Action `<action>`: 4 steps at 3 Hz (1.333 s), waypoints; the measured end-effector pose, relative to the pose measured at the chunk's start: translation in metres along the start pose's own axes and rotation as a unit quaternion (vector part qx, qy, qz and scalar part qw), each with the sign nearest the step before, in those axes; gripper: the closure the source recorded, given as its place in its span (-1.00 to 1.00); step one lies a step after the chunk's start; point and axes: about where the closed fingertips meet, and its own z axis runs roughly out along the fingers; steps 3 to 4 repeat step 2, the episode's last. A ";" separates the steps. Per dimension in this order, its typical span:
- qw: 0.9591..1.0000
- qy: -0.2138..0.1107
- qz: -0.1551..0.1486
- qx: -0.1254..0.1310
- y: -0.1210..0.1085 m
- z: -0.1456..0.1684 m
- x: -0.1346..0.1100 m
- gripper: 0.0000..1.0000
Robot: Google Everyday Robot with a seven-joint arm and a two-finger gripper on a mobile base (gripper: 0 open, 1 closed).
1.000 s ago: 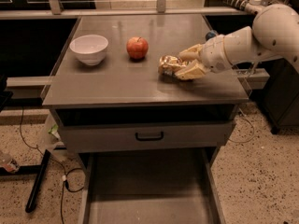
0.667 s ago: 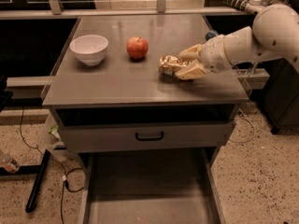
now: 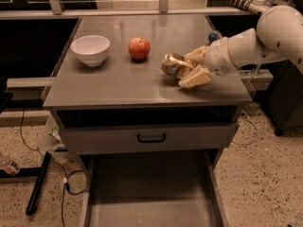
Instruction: Pick orange can from middle drawer and place on counter
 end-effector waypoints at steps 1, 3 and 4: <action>1.000 0.000 0.000 0.000 0.000 0.000 0.000 -1.00; 1.000 0.000 0.000 0.000 0.000 0.000 0.000 -1.00; 1.000 0.000 0.000 0.000 0.000 0.000 0.000 -1.00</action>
Offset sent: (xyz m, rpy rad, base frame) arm 0.0000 0.0000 0.0000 0.0000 0.0000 0.0000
